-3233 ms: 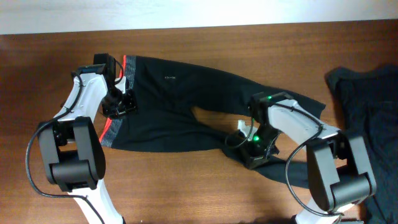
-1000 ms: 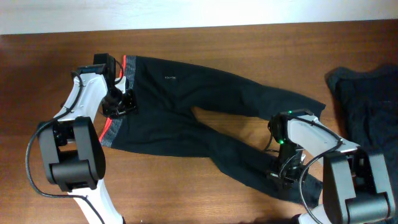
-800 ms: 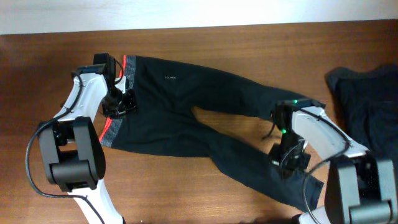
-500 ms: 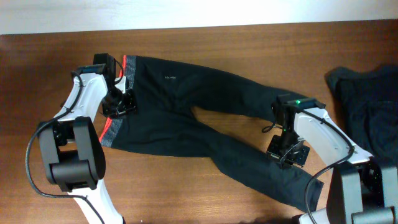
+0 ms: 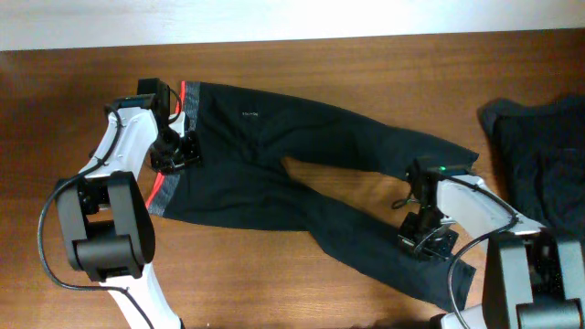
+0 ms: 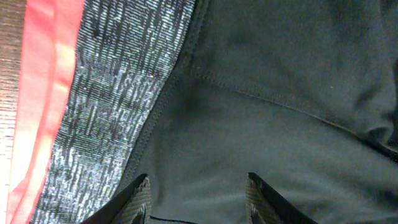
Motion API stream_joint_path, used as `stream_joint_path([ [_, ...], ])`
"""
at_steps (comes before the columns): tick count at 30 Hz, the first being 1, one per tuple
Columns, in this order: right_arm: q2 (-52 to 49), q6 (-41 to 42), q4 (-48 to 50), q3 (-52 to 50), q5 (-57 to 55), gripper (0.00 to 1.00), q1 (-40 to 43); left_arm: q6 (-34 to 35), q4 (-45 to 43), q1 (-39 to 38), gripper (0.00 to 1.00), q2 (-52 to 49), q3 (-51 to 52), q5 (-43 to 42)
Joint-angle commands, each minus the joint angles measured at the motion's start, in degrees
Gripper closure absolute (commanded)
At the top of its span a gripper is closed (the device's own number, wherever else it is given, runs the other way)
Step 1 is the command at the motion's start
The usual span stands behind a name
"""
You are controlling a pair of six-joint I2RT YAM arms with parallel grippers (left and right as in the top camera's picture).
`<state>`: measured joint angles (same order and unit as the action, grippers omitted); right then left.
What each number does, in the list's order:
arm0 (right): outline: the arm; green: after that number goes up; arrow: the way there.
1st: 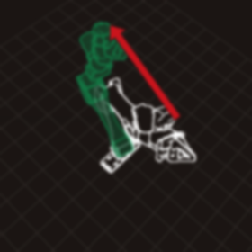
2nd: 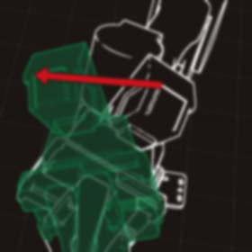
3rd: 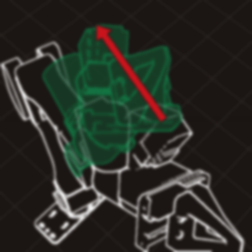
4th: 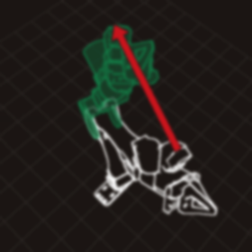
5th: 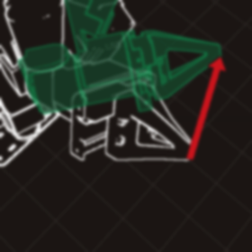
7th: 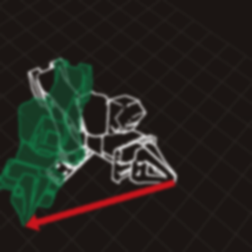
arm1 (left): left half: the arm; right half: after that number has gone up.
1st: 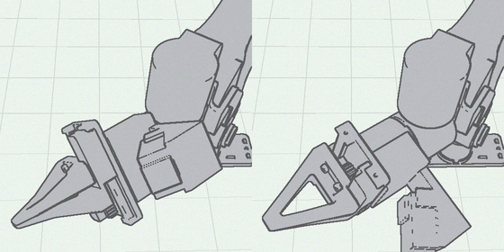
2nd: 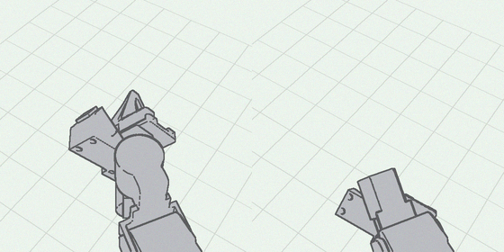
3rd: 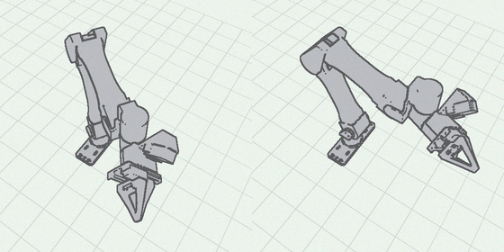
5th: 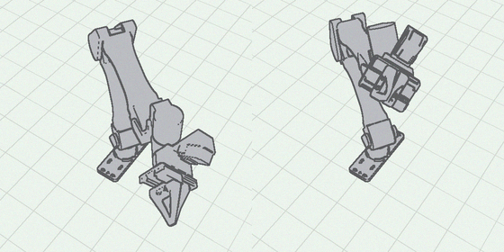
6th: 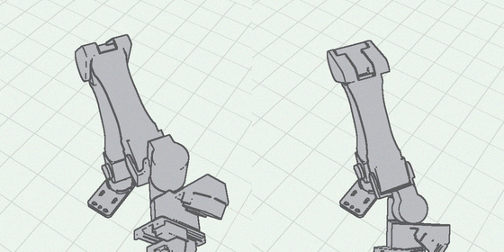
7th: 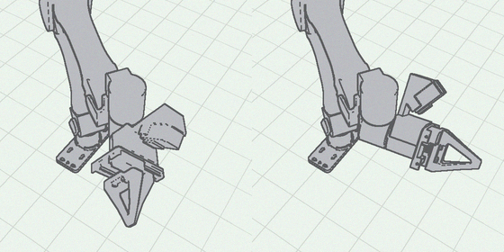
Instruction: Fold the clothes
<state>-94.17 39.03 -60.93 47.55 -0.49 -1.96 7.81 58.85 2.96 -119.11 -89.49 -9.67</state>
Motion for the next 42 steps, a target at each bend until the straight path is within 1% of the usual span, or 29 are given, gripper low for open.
stream_joint_path([
  [1, -1.64, 0.57, 1.25, -1.4, -1.49, 0.96, 3.43, 0.28, -0.09, 0.17, 0.51, 1.81, -0.83, -0.66],
  [4, -3.17, -0.5, 3.08, -2.16, -1.46, 0.96, 5.42, 0.28, -0.09, 0.17, 0.51, 1.81, -0.83, -0.66],
  [7, -4.09, -3.87, 6.36, -2.19, -1.55, 0.96, 6.21, 0.26, -0.17, 0.17, 0.51, 1.84, -1.05, -1.14],
  [12, -4.09, -4.33, 10.95, -1.07, -1.68, 0.96, 7.13, 0.26, 0.31, 0.17, 0.51, 2.64, -4.28, -5.68],
  [16, -4.09, -6.03, 14.97, -0.13, -1.75, 0.96, 8.22, 0.26, 0.87, 0.13, 0.51, 4.74, -7.08, -5.79],
  [25, -5.16, -7.78, 25.7, -0.11, -3.37, 0.96, 8.81, 0.24, 0.85, 0.13, 0.51, 7.82, -7.37, -5.75],
  [29, -5.77, -10.99, 31.91, -0.11, -4.31, 0.96, 8.83, 0.26, 0.72, 0.13, 0.51, 7.82, -7.37, -5.73],
  [35, -5.77, -15.28, 38.73, -0.04, -4.55, 0.96, 8.83, -0.5, 0.7, 0.13, 0.51, 7.82, -7.37, -5.6],
  [39, -5.6, -16.61, 38.58, 2.27, -4.55, 0.96, 8.83, -2.45, -0.5, 0.13, 0.51, 7.82, -7.37, -5.6],
  [42, -4.74, -19.39, 33.62, 7.76, -4.52, 0.96, 8.83, -4.39, -1.84, 0.17, 0.51, 7.93, -7.63, -5.6],
])
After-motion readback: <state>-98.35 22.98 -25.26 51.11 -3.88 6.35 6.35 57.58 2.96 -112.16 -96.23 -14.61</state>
